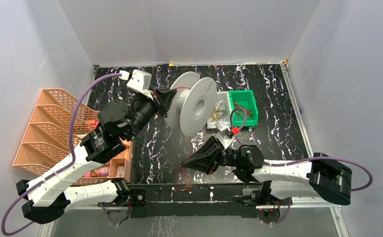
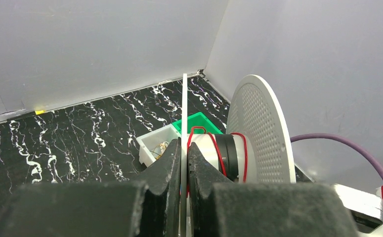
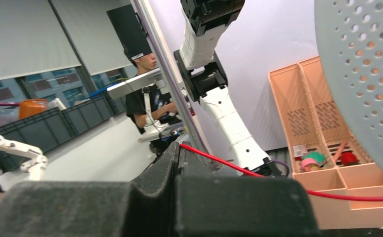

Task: Wrap the cables

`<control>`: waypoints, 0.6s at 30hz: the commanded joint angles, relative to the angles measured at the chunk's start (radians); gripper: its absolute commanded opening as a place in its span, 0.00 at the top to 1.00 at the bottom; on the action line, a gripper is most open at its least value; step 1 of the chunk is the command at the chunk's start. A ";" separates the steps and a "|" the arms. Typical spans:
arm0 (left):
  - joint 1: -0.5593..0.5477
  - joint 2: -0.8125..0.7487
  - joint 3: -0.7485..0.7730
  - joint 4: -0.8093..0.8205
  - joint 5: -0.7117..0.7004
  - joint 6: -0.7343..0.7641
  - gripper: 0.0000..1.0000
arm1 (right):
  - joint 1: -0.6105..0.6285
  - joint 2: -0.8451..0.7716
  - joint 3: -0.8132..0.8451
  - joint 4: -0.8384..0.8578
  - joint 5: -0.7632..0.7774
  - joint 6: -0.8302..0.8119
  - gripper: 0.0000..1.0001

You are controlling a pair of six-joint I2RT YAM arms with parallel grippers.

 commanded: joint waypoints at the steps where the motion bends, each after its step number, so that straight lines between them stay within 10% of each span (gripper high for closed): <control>1: -0.003 -0.031 0.028 0.082 -0.010 -0.006 1.00 | 0.004 0.002 0.062 0.043 -0.025 0.004 1.00; 8: -0.002 -0.039 0.026 0.019 -0.129 0.030 1.00 | 0.005 -0.047 0.101 -0.144 -0.046 -0.037 1.00; 18: -0.003 0.012 -0.003 -0.163 -0.353 0.071 1.00 | 0.005 -0.164 0.439 -0.921 0.024 -0.231 1.00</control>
